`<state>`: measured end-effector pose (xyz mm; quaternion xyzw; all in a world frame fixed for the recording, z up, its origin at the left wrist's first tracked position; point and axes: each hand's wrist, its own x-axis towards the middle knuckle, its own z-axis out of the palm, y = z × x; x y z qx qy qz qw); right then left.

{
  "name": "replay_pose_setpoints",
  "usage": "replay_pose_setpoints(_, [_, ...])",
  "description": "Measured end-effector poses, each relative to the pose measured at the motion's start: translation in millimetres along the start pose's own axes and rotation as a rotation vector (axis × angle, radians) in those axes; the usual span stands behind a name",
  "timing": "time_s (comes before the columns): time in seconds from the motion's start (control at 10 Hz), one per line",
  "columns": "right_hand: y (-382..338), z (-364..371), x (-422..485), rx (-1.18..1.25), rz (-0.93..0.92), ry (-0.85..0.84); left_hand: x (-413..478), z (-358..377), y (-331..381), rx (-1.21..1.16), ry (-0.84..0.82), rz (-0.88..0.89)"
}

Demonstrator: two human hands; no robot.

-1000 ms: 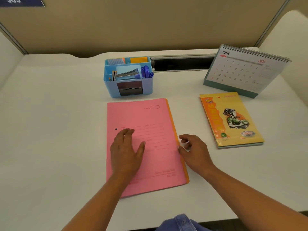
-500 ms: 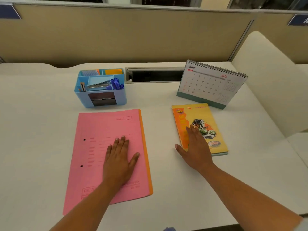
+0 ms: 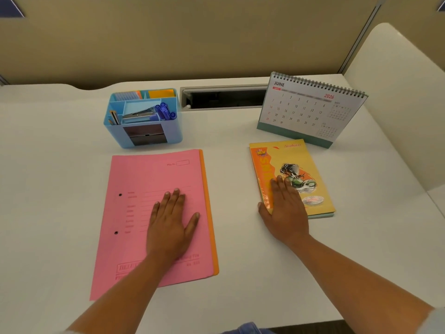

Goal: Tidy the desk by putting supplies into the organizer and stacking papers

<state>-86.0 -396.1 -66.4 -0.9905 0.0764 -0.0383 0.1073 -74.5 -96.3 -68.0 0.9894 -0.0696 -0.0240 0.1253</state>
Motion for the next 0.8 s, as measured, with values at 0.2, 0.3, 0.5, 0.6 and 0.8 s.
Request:
replay_pose_setpoints(0.2, [-3, -1, 3, -0.031, 0.018, -0.047, 0, -1, 0, 0.024, -0.036, 0.010])
replay_pose_setpoints(0.3, [-17, -3, -2, -0.012, -0.019, -0.048, 0, 0, 1, 0.021, -0.038, 0.012])
replay_pose_setpoints(0.5, [-54, 6, -29, 0.096, -0.265, 0.011, -4, 0, 11, -0.098, -0.035, 0.054])
replay_pose_setpoints(0.6, [-60, 12, -30, 0.095, -0.266, -0.006, -3, -3, 12, -0.089, -0.056, 0.095])
replay_pose_setpoints(0.8, [-65, 8, -23, 0.091, -0.272, 0.020, -4, -4, 19, -0.047, -0.052, 0.146])
